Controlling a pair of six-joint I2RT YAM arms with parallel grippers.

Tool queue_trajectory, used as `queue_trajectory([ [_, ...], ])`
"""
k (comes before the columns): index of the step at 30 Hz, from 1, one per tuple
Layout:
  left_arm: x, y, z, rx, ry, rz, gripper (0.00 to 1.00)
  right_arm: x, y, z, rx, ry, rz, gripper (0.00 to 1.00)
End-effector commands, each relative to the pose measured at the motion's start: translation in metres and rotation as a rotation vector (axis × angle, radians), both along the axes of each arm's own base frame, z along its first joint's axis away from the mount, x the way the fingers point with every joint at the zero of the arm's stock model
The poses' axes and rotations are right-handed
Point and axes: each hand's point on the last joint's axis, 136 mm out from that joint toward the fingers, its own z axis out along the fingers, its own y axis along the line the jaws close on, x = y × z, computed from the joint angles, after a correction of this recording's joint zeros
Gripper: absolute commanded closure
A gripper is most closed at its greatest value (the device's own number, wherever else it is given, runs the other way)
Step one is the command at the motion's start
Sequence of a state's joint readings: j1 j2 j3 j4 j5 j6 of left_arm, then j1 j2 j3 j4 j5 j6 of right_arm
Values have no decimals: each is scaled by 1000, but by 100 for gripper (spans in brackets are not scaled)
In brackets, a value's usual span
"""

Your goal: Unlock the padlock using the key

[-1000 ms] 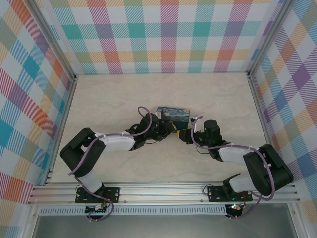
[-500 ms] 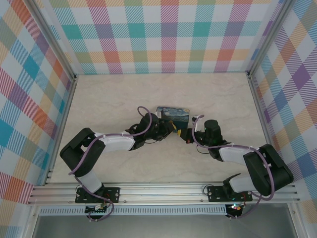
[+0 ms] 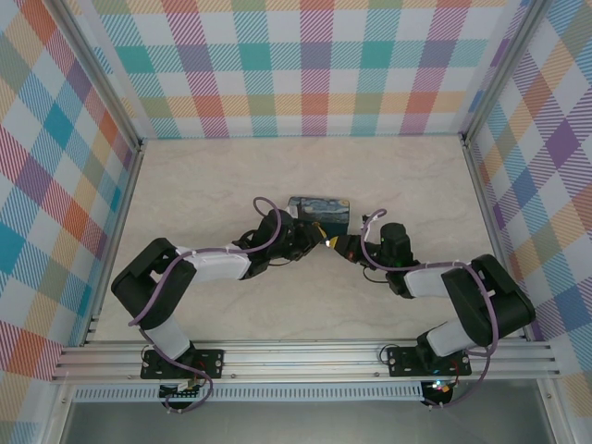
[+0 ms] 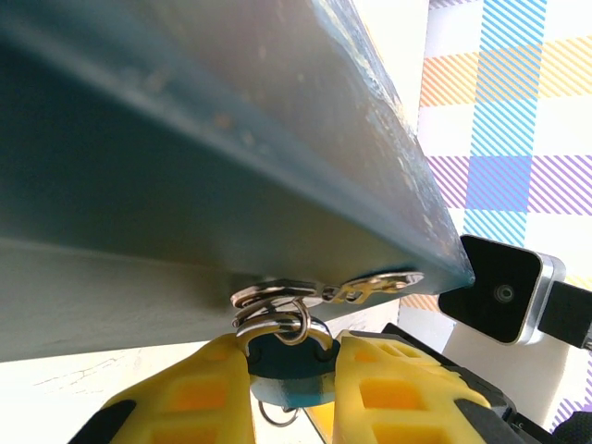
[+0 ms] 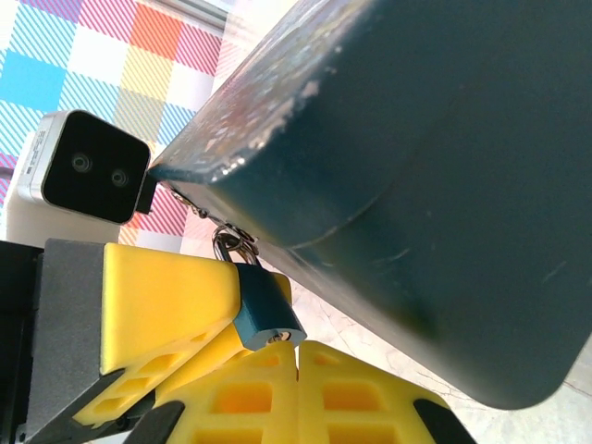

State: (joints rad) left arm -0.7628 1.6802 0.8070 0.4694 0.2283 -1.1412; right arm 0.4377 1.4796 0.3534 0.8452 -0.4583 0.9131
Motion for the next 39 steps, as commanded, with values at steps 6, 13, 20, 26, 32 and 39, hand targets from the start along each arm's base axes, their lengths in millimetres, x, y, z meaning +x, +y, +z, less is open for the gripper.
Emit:
queue_trajectory([
  [6,-4,-11,18,-72,-32,-35,100,4,11,19,100,-14,28,94],
  [13,-3,-13,18,-78,-31,-37,100,9,16,29,199,16,16,94],
  [20,-3,-13,18,-77,-34,-35,100,16,17,37,298,76,-20,94],
  [26,-1,-15,18,-85,-35,-36,100,19,19,42,353,120,-45,94],
  [32,-1,-14,18,-83,-38,-38,100,21,21,43,386,164,-69,94],
  [39,0,-14,20,-82,-52,-38,100,22,23,47,397,174,-74,93],
])
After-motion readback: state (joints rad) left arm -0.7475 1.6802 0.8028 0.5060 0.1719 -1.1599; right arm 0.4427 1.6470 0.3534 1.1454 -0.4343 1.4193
